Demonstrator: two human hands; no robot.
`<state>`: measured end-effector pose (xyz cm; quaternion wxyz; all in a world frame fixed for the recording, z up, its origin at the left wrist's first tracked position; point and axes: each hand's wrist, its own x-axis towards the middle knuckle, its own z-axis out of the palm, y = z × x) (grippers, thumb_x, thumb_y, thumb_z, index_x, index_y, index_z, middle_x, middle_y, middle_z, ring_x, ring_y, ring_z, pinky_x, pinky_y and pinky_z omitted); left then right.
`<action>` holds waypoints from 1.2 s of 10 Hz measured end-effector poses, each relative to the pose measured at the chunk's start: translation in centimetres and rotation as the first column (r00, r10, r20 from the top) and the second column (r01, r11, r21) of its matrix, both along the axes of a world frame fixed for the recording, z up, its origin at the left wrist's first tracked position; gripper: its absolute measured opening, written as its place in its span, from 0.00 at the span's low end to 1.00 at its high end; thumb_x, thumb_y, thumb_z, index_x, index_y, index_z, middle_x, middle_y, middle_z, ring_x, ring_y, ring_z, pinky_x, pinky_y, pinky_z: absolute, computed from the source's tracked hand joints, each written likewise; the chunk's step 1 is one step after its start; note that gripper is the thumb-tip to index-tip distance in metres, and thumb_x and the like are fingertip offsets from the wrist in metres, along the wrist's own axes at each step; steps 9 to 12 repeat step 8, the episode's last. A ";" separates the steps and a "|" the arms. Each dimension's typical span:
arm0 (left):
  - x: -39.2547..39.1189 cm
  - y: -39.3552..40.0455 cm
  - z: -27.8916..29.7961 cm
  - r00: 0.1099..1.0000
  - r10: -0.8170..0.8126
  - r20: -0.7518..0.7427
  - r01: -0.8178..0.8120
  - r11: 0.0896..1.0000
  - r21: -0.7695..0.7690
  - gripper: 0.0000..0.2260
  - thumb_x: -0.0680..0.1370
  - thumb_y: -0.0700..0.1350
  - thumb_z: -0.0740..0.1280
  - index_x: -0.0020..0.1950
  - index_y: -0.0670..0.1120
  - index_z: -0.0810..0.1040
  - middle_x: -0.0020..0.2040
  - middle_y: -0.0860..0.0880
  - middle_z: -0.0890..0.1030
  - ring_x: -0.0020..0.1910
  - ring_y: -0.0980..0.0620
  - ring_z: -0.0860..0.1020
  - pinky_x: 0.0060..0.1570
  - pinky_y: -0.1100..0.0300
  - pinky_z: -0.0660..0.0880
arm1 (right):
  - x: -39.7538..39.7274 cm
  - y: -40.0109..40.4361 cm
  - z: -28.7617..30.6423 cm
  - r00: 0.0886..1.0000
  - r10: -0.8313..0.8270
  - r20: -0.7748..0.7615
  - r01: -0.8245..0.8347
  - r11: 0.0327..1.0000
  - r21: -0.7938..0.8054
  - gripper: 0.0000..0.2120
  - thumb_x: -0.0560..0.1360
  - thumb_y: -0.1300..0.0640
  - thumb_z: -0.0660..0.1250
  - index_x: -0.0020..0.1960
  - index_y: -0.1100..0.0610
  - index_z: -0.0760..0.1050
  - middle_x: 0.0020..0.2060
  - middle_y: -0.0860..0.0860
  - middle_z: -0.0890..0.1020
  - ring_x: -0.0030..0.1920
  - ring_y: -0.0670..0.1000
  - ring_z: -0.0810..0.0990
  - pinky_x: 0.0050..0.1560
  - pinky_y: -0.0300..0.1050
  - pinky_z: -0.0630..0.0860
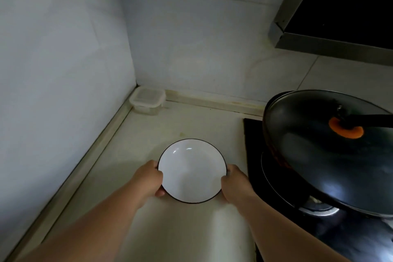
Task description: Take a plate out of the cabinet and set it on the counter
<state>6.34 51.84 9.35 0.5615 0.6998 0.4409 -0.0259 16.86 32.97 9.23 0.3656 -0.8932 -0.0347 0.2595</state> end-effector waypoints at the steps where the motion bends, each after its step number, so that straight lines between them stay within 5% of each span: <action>1: 1.3 1.2 0.3 1.000 0.013 0.022 -0.014 0.999 0.040 0.12 0.73 0.36 0.54 0.50 0.47 0.73 0.43 0.47 0.78 0.32 0.46 0.79 0.27 0.59 0.76 | 1.1 1.2 0.1 1.000 0.008 0.022 -0.009 1.000 0.018 0.18 0.67 0.61 0.53 0.55 0.54 0.72 0.47 0.53 0.80 0.46 0.56 0.79 0.45 0.46 0.77; 3: 3.7 3.5 0.7 0.998 0.034 0.054 -0.039 0.994 0.098 0.13 0.73 0.35 0.54 0.49 0.48 0.73 0.40 0.47 0.78 0.31 0.47 0.78 0.22 0.61 0.73 | 3.0 3.6 0.2 1.000 -0.006 0.011 0.005 0.997 0.076 0.14 0.71 0.61 0.54 0.54 0.53 0.69 0.40 0.47 0.75 0.38 0.47 0.73 0.30 0.37 0.65; 4: 4.3 4.1 0.3 0.998 0.036 0.052 -0.040 0.995 0.094 0.13 0.72 0.34 0.54 0.48 0.47 0.74 0.41 0.46 0.79 0.32 0.46 0.78 0.24 0.59 0.75 | 3.6 4.3 -0.3 1.000 -0.002 0.005 0.002 0.998 0.062 0.17 0.71 0.61 0.54 0.58 0.54 0.70 0.44 0.49 0.75 0.41 0.50 0.73 0.31 0.38 0.65; 6: 4.3 4.3 -0.3 0.997 0.039 0.061 -0.042 0.998 0.042 0.15 0.73 0.34 0.54 0.49 0.47 0.77 0.41 0.46 0.80 0.32 0.47 0.79 0.27 0.58 0.77 | 3.8 4.4 -0.6 1.000 0.010 -0.012 -0.010 0.998 0.062 0.20 0.71 0.61 0.54 0.61 0.53 0.71 0.49 0.52 0.78 0.48 0.56 0.78 0.49 0.50 0.79; 7: 3.7 4.1 0.3 0.995 0.083 0.062 -0.081 0.996 -0.030 0.12 0.74 0.35 0.55 0.42 0.47 0.76 0.48 0.39 0.81 0.33 0.44 0.78 0.38 0.52 0.81 | 3.5 4.2 -0.1 0.998 0.064 -0.012 -0.064 0.997 0.045 0.17 0.74 0.58 0.54 0.61 0.54 0.71 0.48 0.55 0.79 0.48 0.59 0.79 0.51 0.52 0.79; 8: 2.6 3.6 1.0 0.991 0.105 0.083 -0.102 0.994 -0.038 0.13 0.75 0.37 0.58 0.57 0.44 0.75 0.53 0.36 0.79 0.38 0.42 0.78 0.46 0.47 0.80 | 2.9 3.3 0.1 0.998 0.068 0.014 -0.068 0.997 0.035 0.15 0.76 0.57 0.56 0.62 0.58 0.69 0.47 0.57 0.77 0.45 0.58 0.77 0.54 0.55 0.79; 12: 2.6 3.6 1.0 0.991 0.105 0.083 -0.102 0.994 -0.038 0.13 0.75 0.37 0.58 0.57 0.44 0.75 0.53 0.36 0.79 0.38 0.42 0.78 0.46 0.47 0.80 | 2.9 3.3 0.1 0.998 0.068 0.014 -0.068 0.997 0.035 0.15 0.76 0.57 0.56 0.62 0.58 0.69 0.47 0.57 0.77 0.45 0.58 0.77 0.54 0.55 0.79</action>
